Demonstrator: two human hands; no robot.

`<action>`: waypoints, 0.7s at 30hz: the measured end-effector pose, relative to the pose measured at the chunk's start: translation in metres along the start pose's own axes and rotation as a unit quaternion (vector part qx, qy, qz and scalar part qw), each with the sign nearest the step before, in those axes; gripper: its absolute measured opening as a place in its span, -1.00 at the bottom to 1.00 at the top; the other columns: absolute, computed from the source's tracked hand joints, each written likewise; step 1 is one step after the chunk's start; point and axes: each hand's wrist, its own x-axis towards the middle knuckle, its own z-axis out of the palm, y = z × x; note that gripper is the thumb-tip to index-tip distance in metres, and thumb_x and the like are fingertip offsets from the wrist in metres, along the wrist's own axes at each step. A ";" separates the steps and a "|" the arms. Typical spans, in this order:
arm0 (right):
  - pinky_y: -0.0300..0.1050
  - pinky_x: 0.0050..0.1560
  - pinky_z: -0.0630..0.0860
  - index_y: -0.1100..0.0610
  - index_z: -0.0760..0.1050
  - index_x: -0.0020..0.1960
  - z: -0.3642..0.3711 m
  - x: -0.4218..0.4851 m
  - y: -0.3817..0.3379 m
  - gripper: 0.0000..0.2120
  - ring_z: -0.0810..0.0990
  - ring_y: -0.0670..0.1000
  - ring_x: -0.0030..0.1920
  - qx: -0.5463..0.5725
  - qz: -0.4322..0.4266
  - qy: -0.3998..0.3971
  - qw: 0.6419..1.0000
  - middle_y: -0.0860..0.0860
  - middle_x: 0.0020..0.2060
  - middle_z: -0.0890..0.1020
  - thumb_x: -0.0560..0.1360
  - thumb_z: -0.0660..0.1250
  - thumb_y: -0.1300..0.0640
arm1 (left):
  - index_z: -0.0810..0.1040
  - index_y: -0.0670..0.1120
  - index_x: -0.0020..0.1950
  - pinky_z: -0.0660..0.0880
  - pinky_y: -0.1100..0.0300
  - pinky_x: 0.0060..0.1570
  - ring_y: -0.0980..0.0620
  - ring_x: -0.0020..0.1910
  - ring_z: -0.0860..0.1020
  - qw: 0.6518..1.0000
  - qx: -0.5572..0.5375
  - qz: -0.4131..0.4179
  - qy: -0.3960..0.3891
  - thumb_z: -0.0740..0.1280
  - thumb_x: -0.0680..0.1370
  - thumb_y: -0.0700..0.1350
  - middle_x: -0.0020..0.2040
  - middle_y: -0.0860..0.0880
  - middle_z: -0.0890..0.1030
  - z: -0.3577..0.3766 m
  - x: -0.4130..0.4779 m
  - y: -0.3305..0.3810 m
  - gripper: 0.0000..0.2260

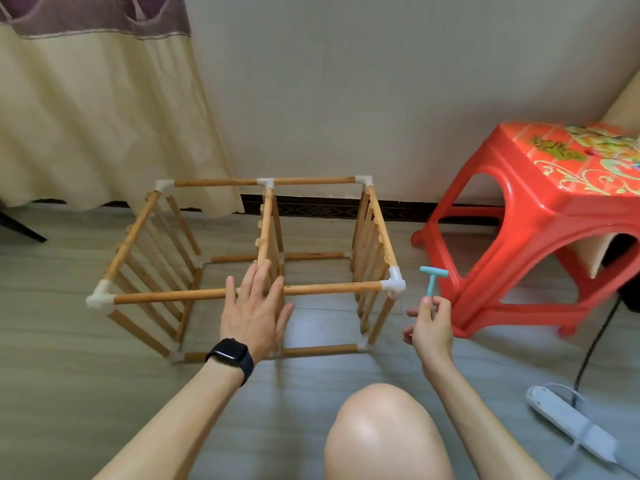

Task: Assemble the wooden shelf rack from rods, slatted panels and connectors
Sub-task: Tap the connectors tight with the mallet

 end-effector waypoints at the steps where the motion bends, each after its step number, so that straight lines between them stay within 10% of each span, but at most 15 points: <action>1: 0.14 -0.11 0.55 0.01 0.37 0.06 -0.009 -0.008 -0.006 -0.86 0.57 0.09 -0.28 -0.044 -0.027 0.012 0.999 0.00 -0.23 0.62 0.69 0.11 -0.04 | 0.33 0.07 0.53 0.02 -0.26 0.48 -0.15 0.59 0.15 0.999 0.003 0.036 -0.014 0.11 0.63 0.23 0.60 -0.11 0.21 -0.003 0.002 0.008 -0.49; 4: 0.01 -0.05 0.44 0.03 0.49 0.03 -0.033 -0.029 -0.023 -0.83 0.58 0.12 -0.11 -0.145 -0.081 -0.016 0.986 -0.05 -0.26 0.61 0.67 0.14 0.04 | -0.03 0.12 0.64 -0.12 -0.15 0.55 -0.01 0.62 -0.01 0.992 -0.045 0.109 -0.053 -0.22 0.62 0.27 0.64 0.03 0.08 -0.007 0.011 0.039 -0.41; 9: -0.06 -0.14 0.35 0.02 0.50 0.05 -0.050 -0.055 -0.057 -0.82 0.54 0.01 -0.21 -0.225 -0.163 -0.060 0.959 -0.06 -0.31 0.57 0.68 0.12 0.13 | -0.22 0.14 0.62 -0.35 -0.20 0.49 -0.03 0.62 -0.21 0.994 -0.071 0.045 -0.068 -0.14 0.65 0.26 0.65 0.02 -0.11 0.009 0.011 0.069 -0.42; 21: 0.08 -0.07 0.40 0.17 0.46 0.05 -0.051 -0.061 -0.071 -0.71 0.56 0.29 0.00 -0.444 -0.180 -0.149 0.865 0.17 -0.09 0.65 0.70 0.01 0.06 | -0.26 0.13 0.62 -0.37 -0.26 0.47 -0.10 0.60 -0.27 0.992 -0.043 0.027 -0.112 -0.12 0.63 0.32 0.64 -0.01 -0.21 0.004 0.015 0.074 -0.37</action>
